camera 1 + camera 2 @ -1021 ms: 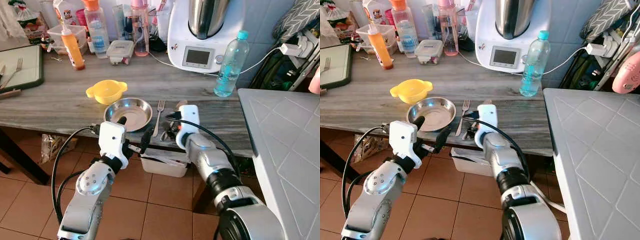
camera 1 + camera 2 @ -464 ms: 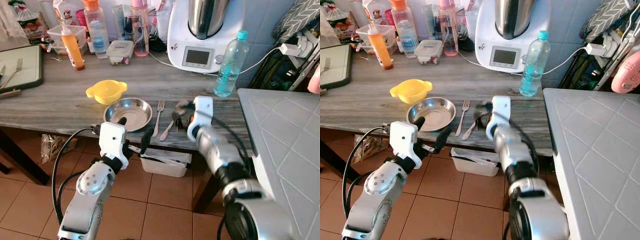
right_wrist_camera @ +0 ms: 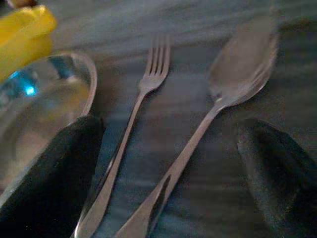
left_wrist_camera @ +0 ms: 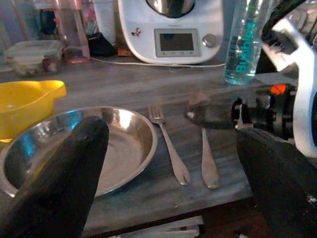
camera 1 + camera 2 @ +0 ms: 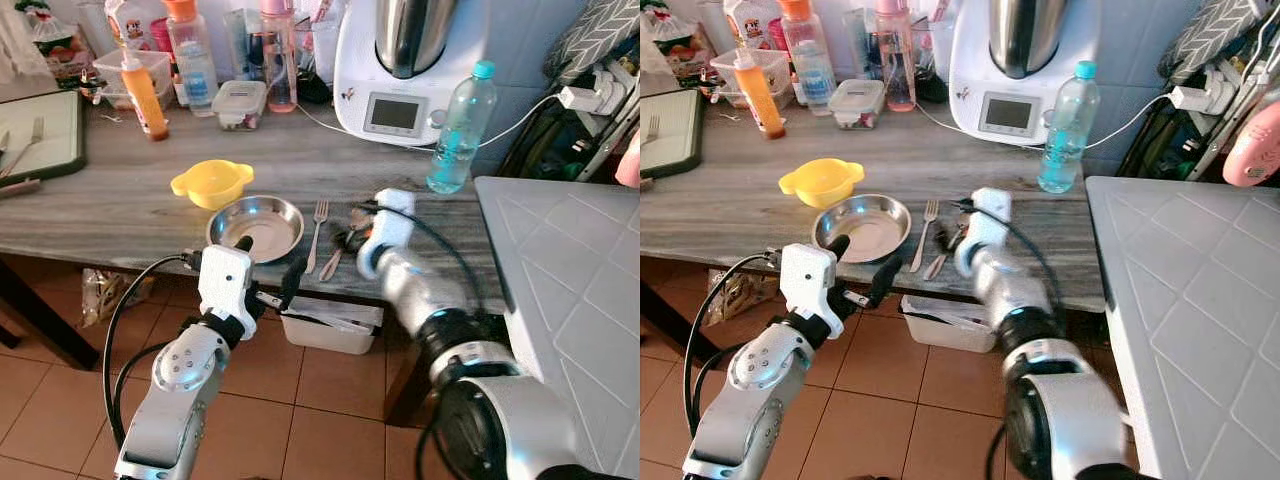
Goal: Setting the table
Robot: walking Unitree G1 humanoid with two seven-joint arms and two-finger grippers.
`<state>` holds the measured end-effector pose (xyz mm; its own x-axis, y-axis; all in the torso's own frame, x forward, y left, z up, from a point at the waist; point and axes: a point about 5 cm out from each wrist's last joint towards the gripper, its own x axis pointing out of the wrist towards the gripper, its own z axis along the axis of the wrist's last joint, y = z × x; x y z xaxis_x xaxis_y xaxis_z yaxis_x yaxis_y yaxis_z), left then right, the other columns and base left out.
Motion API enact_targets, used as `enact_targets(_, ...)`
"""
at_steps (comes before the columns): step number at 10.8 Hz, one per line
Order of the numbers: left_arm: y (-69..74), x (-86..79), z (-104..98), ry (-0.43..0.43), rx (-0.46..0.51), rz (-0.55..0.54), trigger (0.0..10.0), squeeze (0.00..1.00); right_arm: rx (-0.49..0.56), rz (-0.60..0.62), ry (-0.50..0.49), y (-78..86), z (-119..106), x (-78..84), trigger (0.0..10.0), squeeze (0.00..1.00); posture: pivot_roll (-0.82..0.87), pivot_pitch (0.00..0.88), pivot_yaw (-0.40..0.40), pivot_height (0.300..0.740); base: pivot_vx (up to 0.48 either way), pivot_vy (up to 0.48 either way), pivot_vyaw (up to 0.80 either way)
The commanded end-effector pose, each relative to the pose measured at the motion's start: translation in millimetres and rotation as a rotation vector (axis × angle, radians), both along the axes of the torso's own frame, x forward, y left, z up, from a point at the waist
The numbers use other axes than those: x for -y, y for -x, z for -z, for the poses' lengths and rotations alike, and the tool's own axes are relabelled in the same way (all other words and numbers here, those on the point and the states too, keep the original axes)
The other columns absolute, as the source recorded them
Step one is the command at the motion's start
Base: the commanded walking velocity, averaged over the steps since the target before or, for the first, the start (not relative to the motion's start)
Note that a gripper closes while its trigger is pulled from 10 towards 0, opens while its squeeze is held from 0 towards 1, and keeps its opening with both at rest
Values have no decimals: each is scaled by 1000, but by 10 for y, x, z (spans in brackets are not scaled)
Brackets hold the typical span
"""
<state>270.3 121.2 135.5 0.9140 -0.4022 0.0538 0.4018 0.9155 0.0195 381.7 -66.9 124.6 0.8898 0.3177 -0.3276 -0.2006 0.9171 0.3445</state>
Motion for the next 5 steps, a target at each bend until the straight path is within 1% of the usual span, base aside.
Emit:
enact_targets(1,9,-18,15,-13,-9,-10,10000,0,-3,-15,-4,-12,-23,-36,10000,698,159,57,4,740,0,0,0)
enact_targets(2,9,-16,12,-13,-9,-10,10000,0,-20,-17,-15,-10,-11,-56,10000,388,162,58,3,740,0,0,0)
enact_targets(3,16,-16,13,-13,-10,-11,10000,0,-21,5,-1,-23,-22,-45,10000,286,163,60,2,740,0,0,0)
enact_targets(4,21,-16,12,-12,-11,-12,10000,0,-7,15,8,-39,-51,-35,10000,251,163,63,0,740,0,0,0)
enact_targets(5,30,-15,20,-12,-15,-13,10000,0,-3,18,9,-48,-68,-36,10000,243,160,65,0,740,0,0,0)
